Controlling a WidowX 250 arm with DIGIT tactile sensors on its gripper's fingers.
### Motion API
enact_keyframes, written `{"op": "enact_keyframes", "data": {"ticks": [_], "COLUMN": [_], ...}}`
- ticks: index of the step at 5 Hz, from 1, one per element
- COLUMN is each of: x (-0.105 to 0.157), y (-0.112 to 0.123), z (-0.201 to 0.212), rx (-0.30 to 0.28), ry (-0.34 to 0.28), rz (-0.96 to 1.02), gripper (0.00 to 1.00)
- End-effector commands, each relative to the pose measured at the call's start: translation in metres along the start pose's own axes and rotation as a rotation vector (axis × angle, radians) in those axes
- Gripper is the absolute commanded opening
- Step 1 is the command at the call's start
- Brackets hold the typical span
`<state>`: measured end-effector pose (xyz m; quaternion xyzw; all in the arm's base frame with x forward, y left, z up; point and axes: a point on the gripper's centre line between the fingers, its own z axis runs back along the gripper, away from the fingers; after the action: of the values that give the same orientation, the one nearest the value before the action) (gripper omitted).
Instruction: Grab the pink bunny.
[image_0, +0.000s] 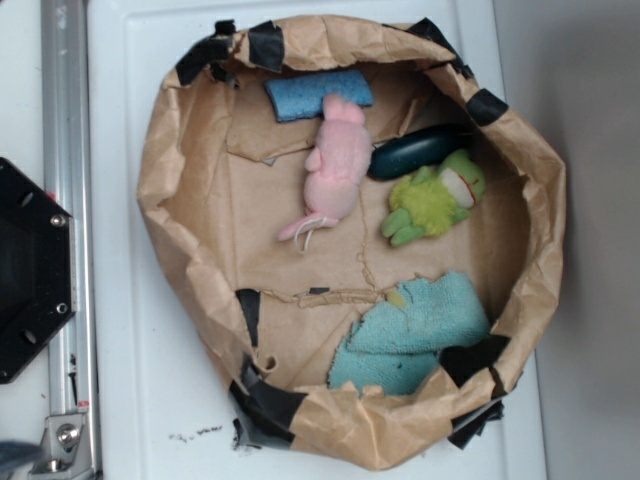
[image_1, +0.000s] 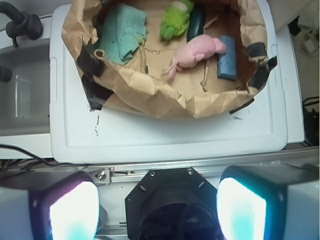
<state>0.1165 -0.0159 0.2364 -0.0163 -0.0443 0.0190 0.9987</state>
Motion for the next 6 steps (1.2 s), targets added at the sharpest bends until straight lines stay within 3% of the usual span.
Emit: {"op": "enact_keyframes", "data": {"ticks": [1,2,3,6], "x": [0.0,0.037,0.029,0.029], "y": [0.0,0.026,0.014,0.014], "z": [0.0,-0.023,-0.014,-0.014], "rx": [0.0,0.13,-0.013,-0.013], "ry": [0.0,-0.053,-0.098,-0.098], "rz": [0.0,0.24,0.314,0.314], "gripper": [1.0,1.0,1.0,1.0]}}
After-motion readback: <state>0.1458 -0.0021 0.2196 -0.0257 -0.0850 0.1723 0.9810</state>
